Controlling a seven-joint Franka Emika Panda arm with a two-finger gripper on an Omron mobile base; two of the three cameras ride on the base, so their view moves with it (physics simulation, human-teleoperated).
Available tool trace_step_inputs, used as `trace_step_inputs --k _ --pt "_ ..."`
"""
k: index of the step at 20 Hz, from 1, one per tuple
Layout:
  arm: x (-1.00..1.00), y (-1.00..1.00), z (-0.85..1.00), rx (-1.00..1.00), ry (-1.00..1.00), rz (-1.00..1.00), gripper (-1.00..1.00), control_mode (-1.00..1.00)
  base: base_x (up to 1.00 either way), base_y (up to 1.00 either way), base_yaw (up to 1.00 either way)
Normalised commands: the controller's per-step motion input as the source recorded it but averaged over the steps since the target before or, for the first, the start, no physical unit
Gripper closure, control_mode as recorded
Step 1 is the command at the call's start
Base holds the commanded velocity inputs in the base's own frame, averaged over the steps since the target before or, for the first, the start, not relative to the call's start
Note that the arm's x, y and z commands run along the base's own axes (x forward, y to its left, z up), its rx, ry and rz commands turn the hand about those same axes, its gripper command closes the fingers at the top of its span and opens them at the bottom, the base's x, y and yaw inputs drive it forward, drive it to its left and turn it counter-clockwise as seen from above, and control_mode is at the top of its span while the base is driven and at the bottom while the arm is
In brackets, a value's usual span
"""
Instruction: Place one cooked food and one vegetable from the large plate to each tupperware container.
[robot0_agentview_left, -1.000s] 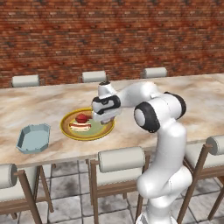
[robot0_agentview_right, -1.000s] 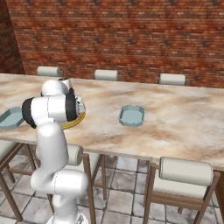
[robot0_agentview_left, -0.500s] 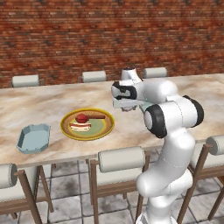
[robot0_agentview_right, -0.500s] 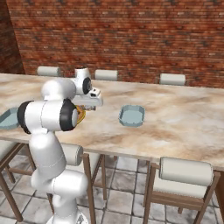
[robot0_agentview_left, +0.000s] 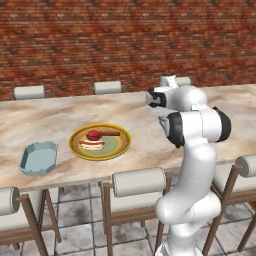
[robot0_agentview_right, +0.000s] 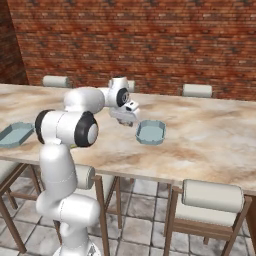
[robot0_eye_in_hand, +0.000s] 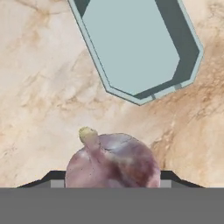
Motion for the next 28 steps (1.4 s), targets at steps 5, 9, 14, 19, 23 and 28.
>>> trace_step_inputs --k 5,9,14,19,23,28 --pt "0.04 -0.98 -0.01 0.14 0.01 -0.16 1.0 -1.0 0.0 0.0 0.0" --pt "0.34 -0.75 -0.1 0.11 -0.04 0.0 1.0 -1.0 0.0 0.0 0.0" --pt "0.42 -0.66 -0.34 0.03 -0.09 0.01 1.0 -1.0 0.0 0.0 0.0" --pt "0.43 -0.27 -0.28 0.0 -0.01 0.04 1.0 -1.0 0.0 0.0 0.0" --pt "0.09 -0.01 -0.25 0.0 0.01 0.06 1.0 -1.0 0.0 0.0 0.0" --pt "0.0 0.34 -0.13 0.0 0.01 0.13 1.0 -1.0 0.0 0.0 0.0"
